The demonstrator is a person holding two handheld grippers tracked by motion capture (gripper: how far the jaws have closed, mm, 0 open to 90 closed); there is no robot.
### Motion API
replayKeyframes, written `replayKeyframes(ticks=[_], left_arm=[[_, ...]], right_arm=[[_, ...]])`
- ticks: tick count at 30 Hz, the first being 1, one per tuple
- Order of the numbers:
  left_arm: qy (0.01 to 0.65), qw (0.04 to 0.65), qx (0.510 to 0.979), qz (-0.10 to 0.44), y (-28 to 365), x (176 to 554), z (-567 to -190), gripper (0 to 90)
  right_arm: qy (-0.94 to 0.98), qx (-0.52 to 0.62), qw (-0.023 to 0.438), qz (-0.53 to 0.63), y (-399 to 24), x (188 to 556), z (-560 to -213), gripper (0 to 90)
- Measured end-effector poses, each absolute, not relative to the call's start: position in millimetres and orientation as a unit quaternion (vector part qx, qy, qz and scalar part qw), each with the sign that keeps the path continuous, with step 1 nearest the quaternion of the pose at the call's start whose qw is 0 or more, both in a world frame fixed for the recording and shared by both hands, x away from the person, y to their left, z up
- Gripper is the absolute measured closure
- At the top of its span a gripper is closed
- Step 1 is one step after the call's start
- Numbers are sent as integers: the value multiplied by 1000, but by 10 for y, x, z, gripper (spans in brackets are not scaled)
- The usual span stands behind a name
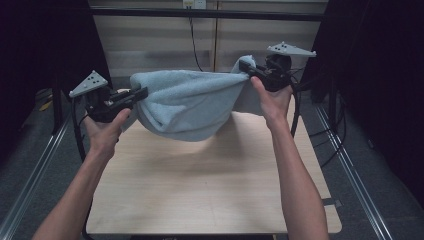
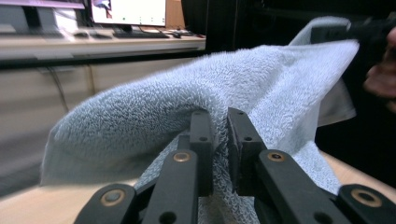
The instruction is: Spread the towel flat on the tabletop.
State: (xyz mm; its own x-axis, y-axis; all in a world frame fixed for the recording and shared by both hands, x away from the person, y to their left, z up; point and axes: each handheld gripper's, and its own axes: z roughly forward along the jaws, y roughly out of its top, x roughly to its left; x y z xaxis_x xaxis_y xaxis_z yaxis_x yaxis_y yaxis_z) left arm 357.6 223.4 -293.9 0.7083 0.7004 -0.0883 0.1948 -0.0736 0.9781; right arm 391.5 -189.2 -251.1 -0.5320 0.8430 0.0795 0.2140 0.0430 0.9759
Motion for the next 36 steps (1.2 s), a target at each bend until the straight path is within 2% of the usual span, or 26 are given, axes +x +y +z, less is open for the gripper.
replayKeyframes(ticks=[1,5,6,7,8,9,10,12,16,21,22,24,26,28,29,31,32,36], left_arm=[[317,598,707,207,2226,3535,-3006,820],[314,572,735,185,2226,3375,-3495,818],[318,565,742,172,2225,3347,-3634,818],[317,558,750,160,2228,3318,-3766,817],[323,546,762,133,2221,3242,-4030,817],[323,546,762,133,2221,3242,-4030,818],[323,527,779,110,2197,3133,-4259,818],[321,519,785,105,2188,3073,-4349,818],[313,493,810,58,2166,2793,-4683,813],[305,471,827,41,2157,2628,-4792,800],[300,472,828,36,2161,2570,-4813,784],[304,473,826,30,2174,2549,-4803,776],[303,482,822,27,2206,2517,-4769,721],[305,489,817,22,2238,2492,-4737,705],[306,494,814,27,2280,2470,-4704,683],[307,496,812,26,2299,2468,-4689,679],[313,502,806,30,2328,2477,-4656,662],[314,518,795,37,2336,2520,-4563,638]], right_arm=[[669,395,275,566,-1881,3872,-2558,871],[707,413,240,522,-1935,3559,-3271,871],[707,413,240,522,-1935,3559,-3271,871],[713,418,232,513,-1954,3477,-3464,870],[731,427,207,491,-1969,3317,-3828,870],[737,432,196,483,-1969,3229,-3983,871],[745,434,187,471,-1964,3147,-4113,870],[751,434,183,463,-1965,3067,-4225,871],[762,448,164,438,-2005,2752,-4616,852],[762,460,155,428,-2071,2550,-4721,772],[765,465,149,419,-2121,2467,-4743,716],[766,465,151,417,-2140,2438,-4750,696],[760,472,149,420,-2253,2332,-4739,619],[758,475,151,422,-2282,2306,-4721,598],[748,483,148,431,-2380,2243,-4662,557],[746,483,151,434,-2415,2224,-4646,551],[741,488,152,436,-2494,2181,-4611,506],[732,499,155,436,-2610,2114,-4596,467]])
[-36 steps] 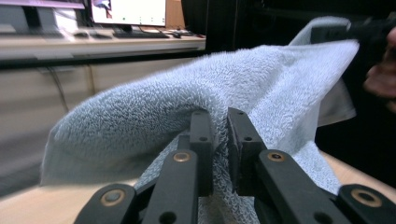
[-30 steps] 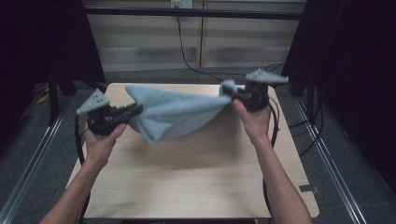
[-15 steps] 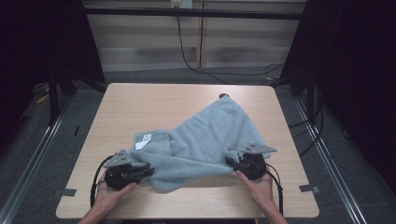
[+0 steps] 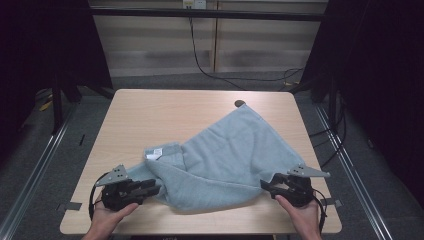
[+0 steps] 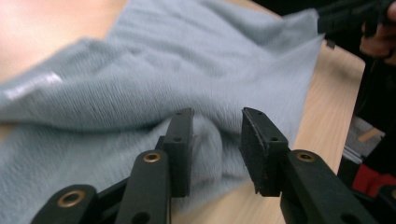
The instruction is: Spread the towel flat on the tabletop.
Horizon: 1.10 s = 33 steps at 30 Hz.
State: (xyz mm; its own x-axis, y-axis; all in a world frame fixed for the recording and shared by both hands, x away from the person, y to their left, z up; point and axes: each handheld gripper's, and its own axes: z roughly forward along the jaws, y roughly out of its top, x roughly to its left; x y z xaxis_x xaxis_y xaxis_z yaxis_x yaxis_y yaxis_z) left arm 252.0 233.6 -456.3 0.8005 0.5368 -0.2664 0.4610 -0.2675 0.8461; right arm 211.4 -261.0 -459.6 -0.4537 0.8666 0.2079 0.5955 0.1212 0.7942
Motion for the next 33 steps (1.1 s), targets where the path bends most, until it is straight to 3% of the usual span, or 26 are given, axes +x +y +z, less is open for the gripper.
replayKeyframes(ticks=[10,16,22,29,33], left_arm=[[315,516,795,45,2003,3055,-4413,570],[348,435,829,41,1809,3359,-4863,567],[329,423,843,51,1856,3261,-4939,563],[318,417,849,59,1911,3138,-4958,567],[312,405,857,68,1904,3056,-4949,631]], right_arm=[[721,506,171,442,-2780,2205,-4544,464],[731,499,175,431,-2734,2692,-4548,481],[745,514,172,388,-2745,2954,-4776,470],[757,529,186,335,-2829,2975,-4956,428],[768,525,194,311,-2788,2954,-5016,416]])
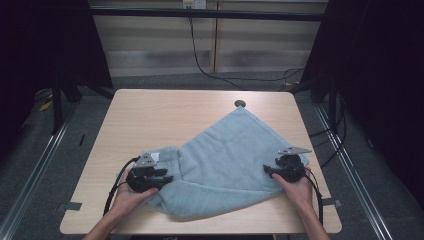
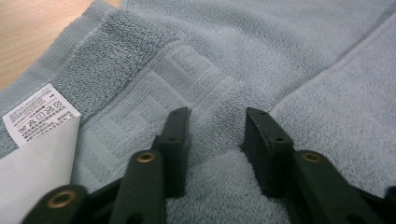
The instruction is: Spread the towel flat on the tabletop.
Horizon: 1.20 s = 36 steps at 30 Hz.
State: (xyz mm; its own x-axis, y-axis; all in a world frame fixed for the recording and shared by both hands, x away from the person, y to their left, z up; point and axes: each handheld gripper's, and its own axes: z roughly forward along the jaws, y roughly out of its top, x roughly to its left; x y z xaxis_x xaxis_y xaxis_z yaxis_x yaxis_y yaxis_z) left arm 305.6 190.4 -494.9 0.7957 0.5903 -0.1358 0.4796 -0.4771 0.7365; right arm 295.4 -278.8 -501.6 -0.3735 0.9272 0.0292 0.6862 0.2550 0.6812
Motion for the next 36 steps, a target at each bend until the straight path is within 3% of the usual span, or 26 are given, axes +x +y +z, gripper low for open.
replayKeyframes(ticks=[3,5,6,7,9,11,17,18,20,27,28,29,31,36], left_arm=[[300,402,863,61,1900,2934,-4944,710],[298,400,865,52,1896,2896,-4935,791],[289,408,865,36,1906,2869,-4889,836],[289,408,865,36,1906,2869,-4889,837],[285,418,862,22,1913,2860,-4844,804],[280,429,859,21,1920,2877,-4782,770],[295,458,838,34,1945,3069,-4629,668],[294,462,836,34,1956,3115,-4628,597],[283,448,848,32,1971,3210,-4648,548],[355,446,820,51,2227,3450,-4805,452],[363,444,817,55,2276,3466,-4830,440],[373,444,813,58,2327,3481,-4855,440],[396,444,802,60,2489,3531,-4918,433],[402,426,809,50,2516,3557,-5026,452]], right_arm=[[772,521,196,308,-2770,2955,-5012,458],[775,516,192,310,-2754,2949,-5003,592],[780,506,187,318,-2733,2956,-4999,747],[780,506,187,318,-2733,2956,-4999,747],[785,501,182,316,-2703,3036,-4991,845],[783,502,184,318,-2700,3108,-4995,854],[782,505,183,316,-2688,3334,-4997,862],[780,504,186,320,-2672,3442,-4984,863],[774,506,186,331,-2648,3552,-4961,864],[765,504,189,352,-2489,3835,-4918,841],[760,503,188,367,-2459,3865,-4906,746],[760,503,188,367,-2459,3865,-4906,746],[750,501,195,385,-2392,3752,-4798,594],[765,467,177,407,-2309,3412,-4648,552]])
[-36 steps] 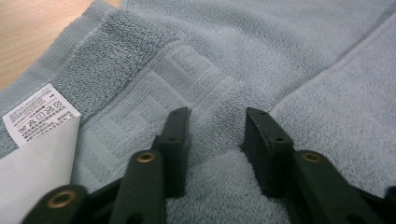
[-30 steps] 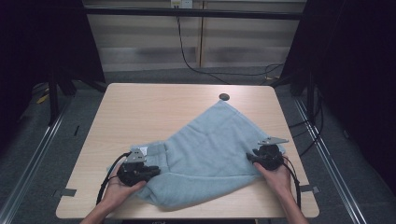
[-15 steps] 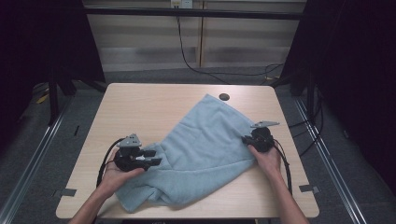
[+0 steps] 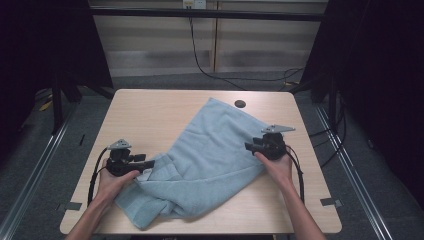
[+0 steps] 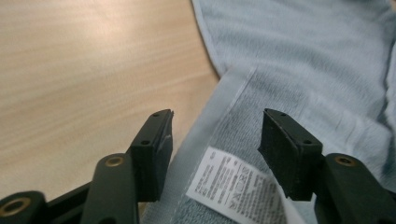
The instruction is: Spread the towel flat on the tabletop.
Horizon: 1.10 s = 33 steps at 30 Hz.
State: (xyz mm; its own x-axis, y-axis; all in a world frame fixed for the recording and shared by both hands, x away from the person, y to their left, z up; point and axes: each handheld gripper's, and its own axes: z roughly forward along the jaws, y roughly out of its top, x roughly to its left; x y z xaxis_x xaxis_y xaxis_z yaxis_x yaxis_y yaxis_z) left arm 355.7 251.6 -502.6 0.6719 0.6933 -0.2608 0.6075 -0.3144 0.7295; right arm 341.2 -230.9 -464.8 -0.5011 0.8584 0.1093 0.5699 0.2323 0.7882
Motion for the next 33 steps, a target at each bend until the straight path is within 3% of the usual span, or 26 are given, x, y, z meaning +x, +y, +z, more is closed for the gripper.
replayKeyframes(ticks=[3,5,6,7,12,20,25,33], left_arm=[[395,411,819,62,2450,3534,-5046,636],[386,405,826,69,2425,3516,-5035,690],[378,412,826,68,2411,3499,-5020,797],[378,412,826,68,2411,3499,-5020,836],[380,420,822,59,2412,3486,-5007,859],[365,462,808,37,2396,3414,-4896,870],[353,479,804,26,2326,3355,-4832,879],[371,444,814,47,2276,3417,-4940,868]], right_arm=[[792,444,154,390,-2221,3048,-4700,533],[796,441,152,386,-2213,2968,-4724,532],[804,436,144,378,-2206,2851,-4784,529],[804,436,144,378,-2206,2851,-4784,529],[818,435,139,349,-2213,2795,-4983,531],[805,460,170,334,-2258,3196,-5002,559],[795,470,176,342,-2231,3310,-4948,521],[825,359,115,421,-1499,2939,-4624,516]])
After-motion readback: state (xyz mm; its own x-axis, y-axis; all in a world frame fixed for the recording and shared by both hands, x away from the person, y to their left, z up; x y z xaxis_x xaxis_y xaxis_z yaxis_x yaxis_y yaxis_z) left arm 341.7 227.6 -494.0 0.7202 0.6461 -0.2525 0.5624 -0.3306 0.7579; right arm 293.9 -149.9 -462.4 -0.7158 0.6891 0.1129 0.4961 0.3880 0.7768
